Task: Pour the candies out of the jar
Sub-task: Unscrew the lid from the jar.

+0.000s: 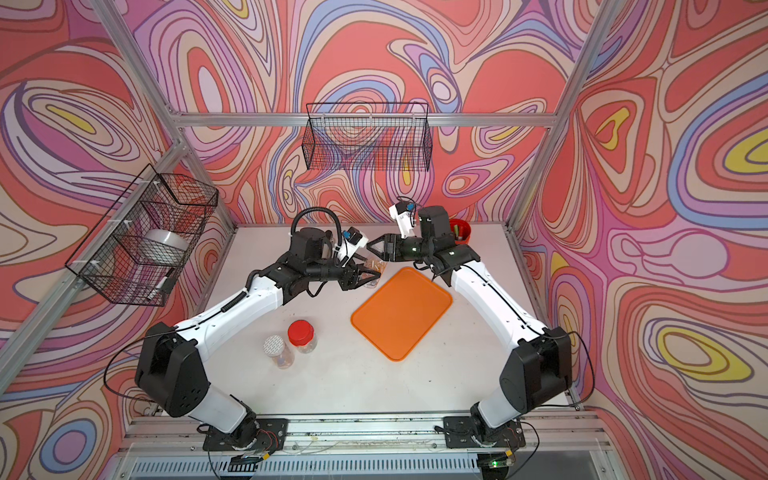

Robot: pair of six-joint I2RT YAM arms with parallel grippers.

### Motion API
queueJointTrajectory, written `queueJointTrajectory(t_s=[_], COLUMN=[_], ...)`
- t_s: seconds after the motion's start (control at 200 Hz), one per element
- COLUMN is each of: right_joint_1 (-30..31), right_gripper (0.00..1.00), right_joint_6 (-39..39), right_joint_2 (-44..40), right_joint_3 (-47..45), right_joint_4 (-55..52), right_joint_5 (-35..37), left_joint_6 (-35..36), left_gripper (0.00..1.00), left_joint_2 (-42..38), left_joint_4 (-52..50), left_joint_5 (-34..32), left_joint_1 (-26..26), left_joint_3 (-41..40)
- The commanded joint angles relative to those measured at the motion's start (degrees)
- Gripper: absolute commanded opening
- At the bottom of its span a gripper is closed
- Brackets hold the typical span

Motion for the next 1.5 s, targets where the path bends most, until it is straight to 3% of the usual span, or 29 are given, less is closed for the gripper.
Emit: queueJointTrajectory(t_s=[0.0,0.115,0.416,0.666,0.856,0.911,1.087,1.137,1.222,1.292,1.412,1.497], right_joint_1=[0.2,0.6,1.1,1.1,1.1,1.1,1.0,1.0,1.1,0.5,0.0,-0.5], right_gripper=[0.27,0.26,0.25,0.25,0.24,0.25,0.38,0.37,0.31,0.28,0.27,0.26], right_joint_6=[-0.2,-1.5,-1.9,-0.1,-0.4,-0.5,-1.2,-1.7,-4.0,-8.7,-18.4,-22.2], right_joint_2=[-2.9,-3.0,-3.2,-3.5,-3.7,-3.6,-3.7,-3.7,-3.1,-2.3,-1.1,-0.6], right_joint_3=[0.5,0.3,0.2,-0.5,-0.8,-0.7,0.5,1.0,2.4,3.4,5.2,7.1], right_joint_4=[1.6,1.1,1.5,3.4,2.7,2.2,0.2,-0.2,-1.7,-3.3,-7.1,-10.7], right_joint_5=[0.0,1.4,2.4,0.9,1.1,1.4,3.9,4.1,2.9,-1.4,-17.6,-22.6], left_joint_6=[-0.4,-1.1,-2.7,-3.4,-3.4,-3.4,-2.8,-2.6,-2.2,-1.7,-1.9,-2.2], left_gripper=[0.56,0.68,0.73,0.53,0.27,0.25,0.09,0.0,0.0,0.0,0.0,0.0], left_joint_2=[1.2,1.1,1.9,2.6,2.2,2.0,1.2,1.1,0.7,0.2,-1.1,-2.1], left_joint_4=[-0.4,0.1,1.4,2.6,3.2,3.4,2.9,2.6,2.3,2.4,4.1,4.6], left_joint_5=[-0.3,-0.1,1.4,2.8,2.9,2.7,1.5,1.4,2.2,3.7,9.6,12.1], left_joint_1=[-0.1,-0.1,-0.1,-0.1,-0.1,-0.1,-0.1,-0.1,-0.1,0.0,1.4,2.3], left_joint_3=[1.1,1.1,1.1,0.7,0.3,0.0,-0.8,-0.9,-1.1,-1.5,-2.6,-3.2])
